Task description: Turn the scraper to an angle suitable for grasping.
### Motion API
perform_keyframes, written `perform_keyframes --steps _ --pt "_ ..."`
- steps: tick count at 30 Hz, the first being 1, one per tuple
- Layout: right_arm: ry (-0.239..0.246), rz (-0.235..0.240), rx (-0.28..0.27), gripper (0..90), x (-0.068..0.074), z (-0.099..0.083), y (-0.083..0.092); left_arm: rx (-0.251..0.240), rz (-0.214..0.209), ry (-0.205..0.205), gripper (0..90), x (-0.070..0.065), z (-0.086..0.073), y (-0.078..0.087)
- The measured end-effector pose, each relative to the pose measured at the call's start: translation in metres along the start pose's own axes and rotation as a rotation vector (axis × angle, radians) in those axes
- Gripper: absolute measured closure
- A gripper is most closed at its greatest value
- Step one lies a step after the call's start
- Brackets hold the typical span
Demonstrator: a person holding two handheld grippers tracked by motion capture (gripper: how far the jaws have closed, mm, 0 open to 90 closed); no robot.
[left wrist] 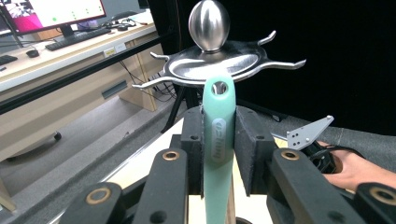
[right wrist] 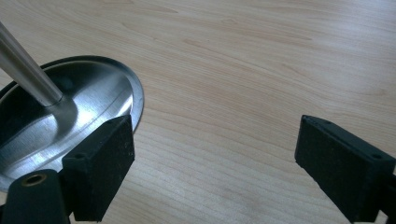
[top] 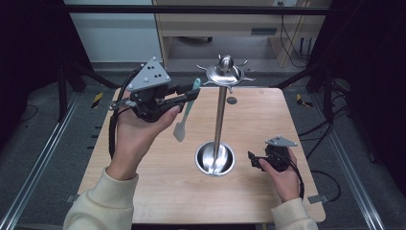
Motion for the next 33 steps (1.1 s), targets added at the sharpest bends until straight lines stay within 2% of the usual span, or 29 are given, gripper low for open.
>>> perform_keyframes --steps 10,24,33 --pt "-0.001 0.000 0.001 12.3 0.000 0.000 0.000 0.016 -0.002 0.009 74.2 0.003 -0.003 -0.005" --pt "-0.003 0.000 0.004 12.3 0.000 0.000 0.000 0.012 -0.015 0.010 74.2 0.002 -0.005 -0.006" --pt "-0.001 0.001 0.002 12.3 0.000 0.000 0.000 0.019 -0.025 0.016 74.2 0.003 -0.006 -0.012"
Point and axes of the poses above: each handheld gripper's, and its own axes: y roughly backward along the jaws, z roughly out of its top, x roughly to its left, the point moved 2 cm from there along -y, roughly forward along the jaws, and after that the axes turned 11 degrees about -z, right-handed, at the moved point
